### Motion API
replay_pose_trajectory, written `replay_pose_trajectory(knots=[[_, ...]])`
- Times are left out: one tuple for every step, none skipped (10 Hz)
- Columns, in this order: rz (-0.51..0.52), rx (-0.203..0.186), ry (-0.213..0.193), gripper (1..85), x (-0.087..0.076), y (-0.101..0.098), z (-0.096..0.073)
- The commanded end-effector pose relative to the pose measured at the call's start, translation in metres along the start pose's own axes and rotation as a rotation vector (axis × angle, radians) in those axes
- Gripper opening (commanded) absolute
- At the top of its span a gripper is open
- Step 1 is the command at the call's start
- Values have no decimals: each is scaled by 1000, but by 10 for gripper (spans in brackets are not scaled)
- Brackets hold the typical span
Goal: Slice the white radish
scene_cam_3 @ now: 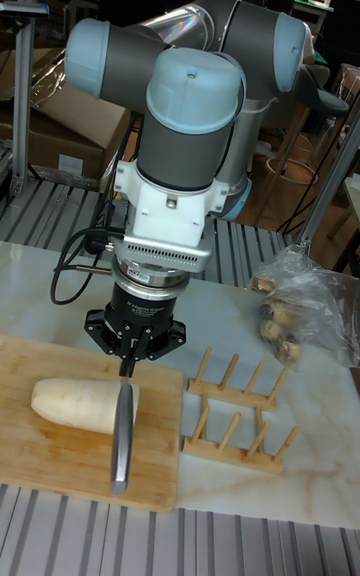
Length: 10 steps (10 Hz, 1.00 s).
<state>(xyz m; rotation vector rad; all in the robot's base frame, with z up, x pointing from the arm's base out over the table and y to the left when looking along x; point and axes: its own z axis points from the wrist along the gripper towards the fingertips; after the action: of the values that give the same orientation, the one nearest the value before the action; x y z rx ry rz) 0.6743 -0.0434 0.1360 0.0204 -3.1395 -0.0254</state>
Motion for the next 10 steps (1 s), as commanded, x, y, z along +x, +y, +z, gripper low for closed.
replay_pose_trajectory(knots=[[1, -14, -5, 13, 0, 2, 1], [0, -22, -5, 13, 1, 3, -1], [0, -23, -5, 13, 1, 4, -2], [0, -25, -5, 13, 2, 4, -2], [0, -26, -6, 13, 1, 5, -3], [0, -29, -7, 13, 1, 7, -3], [0, -29, -8, 13, 0, 8, -3], [0, -25, -8, 13, 0, 6, -2], [0, -26, -8, 13, 0, 6, -1], [1, -28, -8, 13, 0, 6, -1]])
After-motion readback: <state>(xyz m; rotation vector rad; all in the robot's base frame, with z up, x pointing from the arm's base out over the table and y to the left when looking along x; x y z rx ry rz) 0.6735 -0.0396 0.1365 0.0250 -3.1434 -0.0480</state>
